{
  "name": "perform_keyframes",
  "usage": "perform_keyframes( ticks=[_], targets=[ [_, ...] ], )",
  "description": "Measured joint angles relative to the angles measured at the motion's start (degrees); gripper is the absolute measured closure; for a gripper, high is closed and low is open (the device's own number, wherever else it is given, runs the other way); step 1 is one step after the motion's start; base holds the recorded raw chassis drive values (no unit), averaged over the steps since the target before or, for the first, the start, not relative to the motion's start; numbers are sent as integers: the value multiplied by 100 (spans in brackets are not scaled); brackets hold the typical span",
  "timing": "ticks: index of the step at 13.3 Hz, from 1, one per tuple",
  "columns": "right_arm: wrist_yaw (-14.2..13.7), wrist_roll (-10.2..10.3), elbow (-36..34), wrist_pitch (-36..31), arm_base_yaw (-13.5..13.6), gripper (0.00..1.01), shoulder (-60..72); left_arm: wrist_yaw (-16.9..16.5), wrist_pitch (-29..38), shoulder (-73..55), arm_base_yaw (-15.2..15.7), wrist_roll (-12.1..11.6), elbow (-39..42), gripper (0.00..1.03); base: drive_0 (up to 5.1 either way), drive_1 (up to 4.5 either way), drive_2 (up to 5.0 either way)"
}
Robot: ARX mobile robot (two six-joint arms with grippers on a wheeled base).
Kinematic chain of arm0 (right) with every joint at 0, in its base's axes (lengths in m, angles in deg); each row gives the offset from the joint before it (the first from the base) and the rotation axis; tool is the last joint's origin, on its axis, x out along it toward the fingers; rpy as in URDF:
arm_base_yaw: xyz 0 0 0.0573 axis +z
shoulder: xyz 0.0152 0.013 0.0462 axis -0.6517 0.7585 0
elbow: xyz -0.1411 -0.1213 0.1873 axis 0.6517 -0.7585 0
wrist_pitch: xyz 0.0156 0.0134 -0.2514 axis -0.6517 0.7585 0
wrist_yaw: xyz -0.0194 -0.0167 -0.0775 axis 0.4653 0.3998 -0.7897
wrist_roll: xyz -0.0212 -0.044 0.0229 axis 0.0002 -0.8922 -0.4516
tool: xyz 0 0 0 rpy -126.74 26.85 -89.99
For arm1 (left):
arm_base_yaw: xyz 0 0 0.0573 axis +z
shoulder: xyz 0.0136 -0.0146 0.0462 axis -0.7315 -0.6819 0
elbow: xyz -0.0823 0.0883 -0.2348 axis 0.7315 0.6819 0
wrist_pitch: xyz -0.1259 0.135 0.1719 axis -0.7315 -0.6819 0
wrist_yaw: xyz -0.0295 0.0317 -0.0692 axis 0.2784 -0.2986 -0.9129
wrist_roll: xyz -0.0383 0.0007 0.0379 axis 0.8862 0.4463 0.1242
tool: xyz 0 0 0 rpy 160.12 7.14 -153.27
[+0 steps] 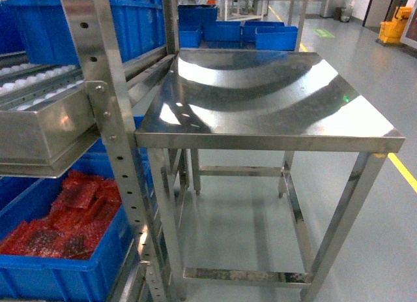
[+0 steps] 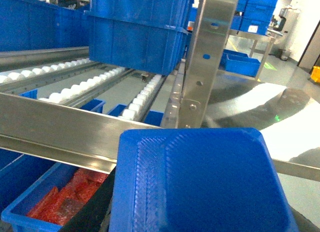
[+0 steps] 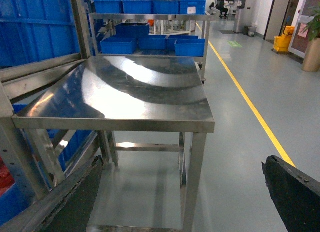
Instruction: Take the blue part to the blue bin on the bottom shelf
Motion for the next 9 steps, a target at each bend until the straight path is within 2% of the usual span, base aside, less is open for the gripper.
perform_keyframes(
  ticks=[9],
  targets=[
    [2,0,0,-15,0,3,0,-2,4,2,0,0,0,60,-501,244,244]
  ],
)
